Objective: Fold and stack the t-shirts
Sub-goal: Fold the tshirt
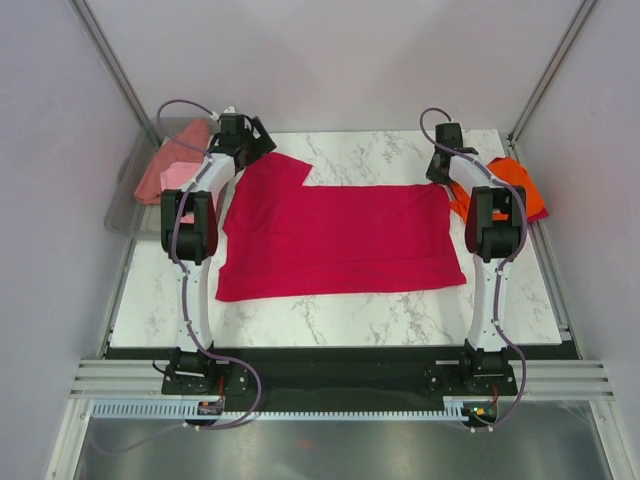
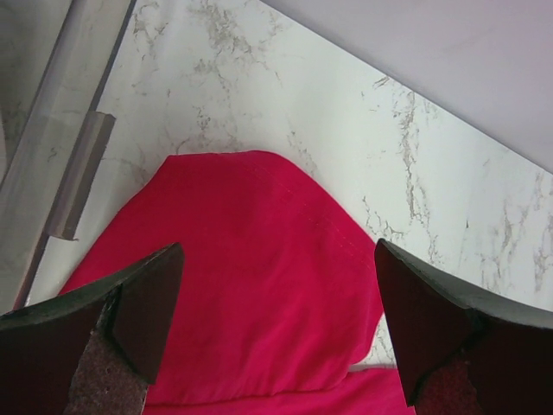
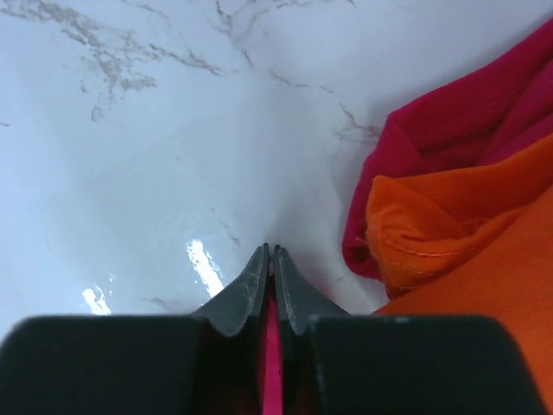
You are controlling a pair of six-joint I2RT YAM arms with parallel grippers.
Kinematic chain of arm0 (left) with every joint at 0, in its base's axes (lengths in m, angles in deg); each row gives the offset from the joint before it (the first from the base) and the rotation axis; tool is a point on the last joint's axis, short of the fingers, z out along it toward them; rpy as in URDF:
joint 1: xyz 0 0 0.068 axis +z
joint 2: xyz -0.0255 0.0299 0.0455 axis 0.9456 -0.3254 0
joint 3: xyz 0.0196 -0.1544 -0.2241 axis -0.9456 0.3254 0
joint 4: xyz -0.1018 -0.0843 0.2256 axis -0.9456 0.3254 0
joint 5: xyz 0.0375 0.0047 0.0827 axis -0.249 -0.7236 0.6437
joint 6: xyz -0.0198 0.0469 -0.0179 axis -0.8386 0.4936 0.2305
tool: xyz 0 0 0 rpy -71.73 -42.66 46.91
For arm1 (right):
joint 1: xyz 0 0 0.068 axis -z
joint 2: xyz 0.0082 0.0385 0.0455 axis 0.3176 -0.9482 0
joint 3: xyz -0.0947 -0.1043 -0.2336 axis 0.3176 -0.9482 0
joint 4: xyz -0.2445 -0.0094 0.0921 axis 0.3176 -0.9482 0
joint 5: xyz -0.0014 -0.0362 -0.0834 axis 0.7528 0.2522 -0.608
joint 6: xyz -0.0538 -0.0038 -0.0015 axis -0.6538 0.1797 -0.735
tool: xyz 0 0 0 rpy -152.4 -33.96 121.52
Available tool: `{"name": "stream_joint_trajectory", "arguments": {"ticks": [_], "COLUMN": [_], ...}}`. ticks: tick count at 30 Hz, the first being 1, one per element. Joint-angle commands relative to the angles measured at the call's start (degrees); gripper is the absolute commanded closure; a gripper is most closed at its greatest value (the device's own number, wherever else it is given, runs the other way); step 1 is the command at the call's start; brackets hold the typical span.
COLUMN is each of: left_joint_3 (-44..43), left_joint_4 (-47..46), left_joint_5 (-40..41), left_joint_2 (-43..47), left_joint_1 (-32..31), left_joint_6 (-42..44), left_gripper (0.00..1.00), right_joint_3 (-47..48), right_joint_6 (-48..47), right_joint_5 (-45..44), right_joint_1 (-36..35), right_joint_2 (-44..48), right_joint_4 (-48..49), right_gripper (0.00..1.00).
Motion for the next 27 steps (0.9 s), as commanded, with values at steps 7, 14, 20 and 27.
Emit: {"name": "stream_joint_trajectory", "arguments": {"ticks": [7, 14, 20, 27], "left_joint_3": [-3.7, -7.3, -11.7, -12.9], "left_joint_4": [0.6, 1.6, 3.6, 5.1], "left_joint_5": [5.4, 6.3, 5.9, 5.7], "left_joint_2": [-2.2, -5.7, -9.0, -9.9], "left_joint_1": [1.3, 1.6, 1.8, 1.1], "left_joint_6": [4.9, 5.6, 6.3, 9.8], "left_gripper": [0.03, 0.09, 0.14, 0.14], "right_joint_3": [-0.4, -5.5, -8.7, -9.2], "right_joint_6": [0.1, 0.7, 1.2, 1.9], "right_joint_5": [-3.0, -2.5, -2.1, -0.8], "right_joint_1": [-2.7, -3.3, -3.6, -3.7], "right_joint_2": [2.3, 5.7, 7.5, 7.3], "right_joint_4": [2.1, 7.5, 10.3, 11.3], "right_gripper": [1.0, 1.0, 1.0, 1.0]}}
